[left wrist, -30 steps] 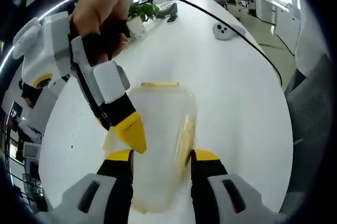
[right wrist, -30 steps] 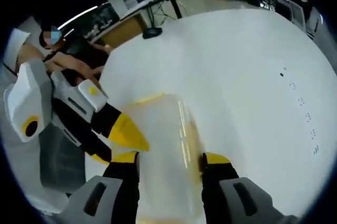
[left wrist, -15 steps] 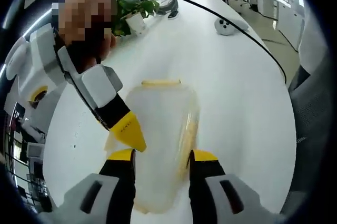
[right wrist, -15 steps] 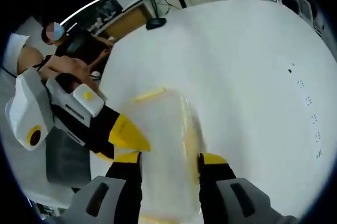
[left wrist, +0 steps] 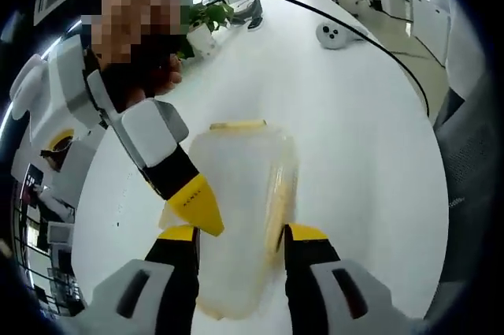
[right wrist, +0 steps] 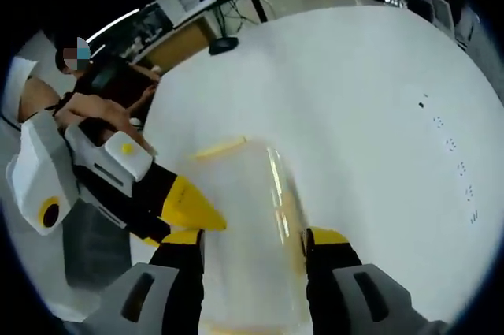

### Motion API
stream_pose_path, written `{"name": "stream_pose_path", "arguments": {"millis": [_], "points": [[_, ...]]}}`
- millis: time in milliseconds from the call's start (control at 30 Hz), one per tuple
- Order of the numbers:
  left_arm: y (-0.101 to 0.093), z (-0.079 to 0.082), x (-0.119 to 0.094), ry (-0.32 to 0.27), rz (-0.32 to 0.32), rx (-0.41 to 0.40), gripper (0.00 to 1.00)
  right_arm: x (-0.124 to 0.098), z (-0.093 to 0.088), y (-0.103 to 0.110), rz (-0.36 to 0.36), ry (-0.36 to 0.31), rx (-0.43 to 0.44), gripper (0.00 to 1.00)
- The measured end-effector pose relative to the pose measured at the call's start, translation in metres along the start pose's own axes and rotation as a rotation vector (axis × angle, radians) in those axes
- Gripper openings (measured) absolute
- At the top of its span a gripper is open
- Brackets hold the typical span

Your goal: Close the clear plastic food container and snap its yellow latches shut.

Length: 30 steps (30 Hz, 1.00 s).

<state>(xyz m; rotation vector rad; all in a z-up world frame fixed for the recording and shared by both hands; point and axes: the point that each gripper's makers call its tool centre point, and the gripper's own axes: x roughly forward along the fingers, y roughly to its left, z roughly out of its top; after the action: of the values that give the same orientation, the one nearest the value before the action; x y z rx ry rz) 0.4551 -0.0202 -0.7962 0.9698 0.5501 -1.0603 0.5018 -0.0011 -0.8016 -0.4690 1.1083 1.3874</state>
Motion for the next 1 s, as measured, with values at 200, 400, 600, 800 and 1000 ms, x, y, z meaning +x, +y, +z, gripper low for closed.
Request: {"name": "stream_pose_path", "arguments": {"millis": [200,400,600,800,1000], "points": [[-0.006,0.0,0.0,0.003,-0.012,0.036,0.49,-0.001,0.001,-0.002,-0.025,-0.011,-0.009,0.53],[-0.01,-0.001,-0.007,0.004,-0.044,0.022,0.5,-0.005,0.0,0.0,-0.034,0.001,-0.033,0.53],[-0.011,-0.01,-0.014,0.017,-0.064,-0.009,0.5,-0.012,-0.001,0.0,-0.063,-0.02,-0.039,0.54],[-0.008,-0.009,-0.02,-0.001,-0.081,-0.019,0.54,-0.019,-0.007,-0.001,-0.093,-0.01,-0.063,0.58],[-0.005,-0.01,-0.021,0.013,-0.103,0.0,0.6,-0.025,-0.012,0.005,-0.104,-0.005,-0.106,0.61]]}}
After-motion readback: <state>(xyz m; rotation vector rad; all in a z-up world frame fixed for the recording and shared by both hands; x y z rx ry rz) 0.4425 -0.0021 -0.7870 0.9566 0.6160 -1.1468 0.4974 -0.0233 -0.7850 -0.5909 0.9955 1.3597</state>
